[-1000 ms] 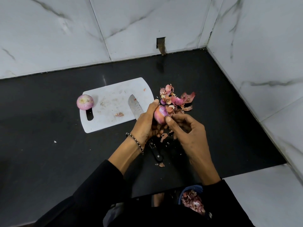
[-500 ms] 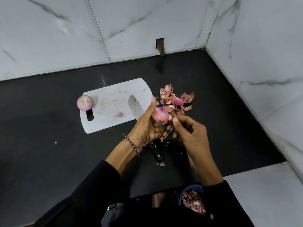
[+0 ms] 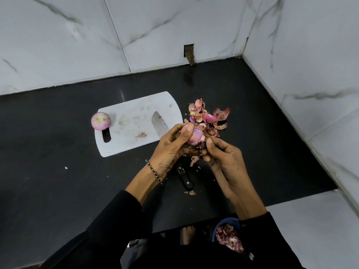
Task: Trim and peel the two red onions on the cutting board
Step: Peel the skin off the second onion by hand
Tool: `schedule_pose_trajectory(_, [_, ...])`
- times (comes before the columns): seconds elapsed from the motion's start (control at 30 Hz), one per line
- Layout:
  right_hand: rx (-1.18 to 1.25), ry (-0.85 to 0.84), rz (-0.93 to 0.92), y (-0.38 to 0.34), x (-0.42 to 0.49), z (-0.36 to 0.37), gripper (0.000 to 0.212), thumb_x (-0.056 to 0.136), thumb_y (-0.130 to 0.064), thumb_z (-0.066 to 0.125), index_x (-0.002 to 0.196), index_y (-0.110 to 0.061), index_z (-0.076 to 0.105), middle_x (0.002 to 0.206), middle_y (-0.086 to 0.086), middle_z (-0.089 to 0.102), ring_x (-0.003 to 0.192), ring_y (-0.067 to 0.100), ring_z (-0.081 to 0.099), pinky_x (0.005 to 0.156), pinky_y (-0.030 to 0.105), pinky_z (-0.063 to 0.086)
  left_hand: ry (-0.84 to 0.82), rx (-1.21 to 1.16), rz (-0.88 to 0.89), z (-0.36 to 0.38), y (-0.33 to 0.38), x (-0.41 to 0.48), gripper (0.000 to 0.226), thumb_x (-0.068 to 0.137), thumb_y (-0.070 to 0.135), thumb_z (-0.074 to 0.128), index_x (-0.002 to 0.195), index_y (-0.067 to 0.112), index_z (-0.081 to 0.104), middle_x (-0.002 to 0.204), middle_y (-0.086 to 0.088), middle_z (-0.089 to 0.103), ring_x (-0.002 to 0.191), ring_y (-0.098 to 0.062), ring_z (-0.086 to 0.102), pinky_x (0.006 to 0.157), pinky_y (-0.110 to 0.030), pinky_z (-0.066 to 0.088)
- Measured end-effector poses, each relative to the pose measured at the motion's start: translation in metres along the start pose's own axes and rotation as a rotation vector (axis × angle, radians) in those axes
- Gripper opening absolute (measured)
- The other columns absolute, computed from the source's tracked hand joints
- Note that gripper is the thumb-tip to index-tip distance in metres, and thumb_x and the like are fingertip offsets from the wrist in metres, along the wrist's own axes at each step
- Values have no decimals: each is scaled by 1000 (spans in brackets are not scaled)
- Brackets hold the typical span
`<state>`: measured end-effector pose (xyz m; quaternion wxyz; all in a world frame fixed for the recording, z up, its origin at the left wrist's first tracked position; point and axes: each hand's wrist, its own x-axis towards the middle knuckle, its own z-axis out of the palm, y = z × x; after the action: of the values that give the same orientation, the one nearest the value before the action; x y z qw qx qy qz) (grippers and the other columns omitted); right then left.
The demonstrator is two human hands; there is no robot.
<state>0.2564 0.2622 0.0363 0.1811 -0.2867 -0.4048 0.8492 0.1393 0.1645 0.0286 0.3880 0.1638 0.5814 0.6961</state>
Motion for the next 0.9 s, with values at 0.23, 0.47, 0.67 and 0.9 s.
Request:
schedule_pose_trajectory(0.23, [32, -15, 19, -4, -5, 4, 12, 96, -5, 59, 94, -1, 70, 77, 6, 62, 65, 8, 53, 55, 15, 48, -23, 100, 100, -9, -3, -4, 43, 76, 33, 78, 112, 11, 69, 112, -9, 73, 109, -23, 68, 100, -35, 50])
schedule_pose_trajectory(0.47, [18, -109, 24, -1, -9, 8, 11, 98, -2, 54, 95, 2, 64, 76, 8, 61, 62, 10, 53, 53, 16, 46, -37, -105, -8, -3, -9, -3, 67, 91, 45, 61, 124, -13, 57, 109, -24, 63, 84, -27, 64, 86, -44, 50])
schedule_pose_trajectory(0.67, [9, -176, 40, 0, -12, 8, 15, 100, -1, 50, 95, 1, 64, 76, 9, 63, 64, 11, 57, 54, 19, 47, 14, -234, -68, 2, -4, -9, 76, 89, 46, 66, 133, -12, 46, 107, -23, 63, 74, -23, 64, 68, -35, 57])
schedule_pose_trajectory(0.9, [37, -184, 60, 2, -16, 12, 20, 100, -1, 48, 92, -3, 66, 78, 12, 64, 67, 15, 60, 55, 20, 49, 25, -280, -175, 1, -1, -9, 66, 95, 38, 60, 135, -12, 46, 82, -11, 68, 59, -19, 64, 56, -31, 54])
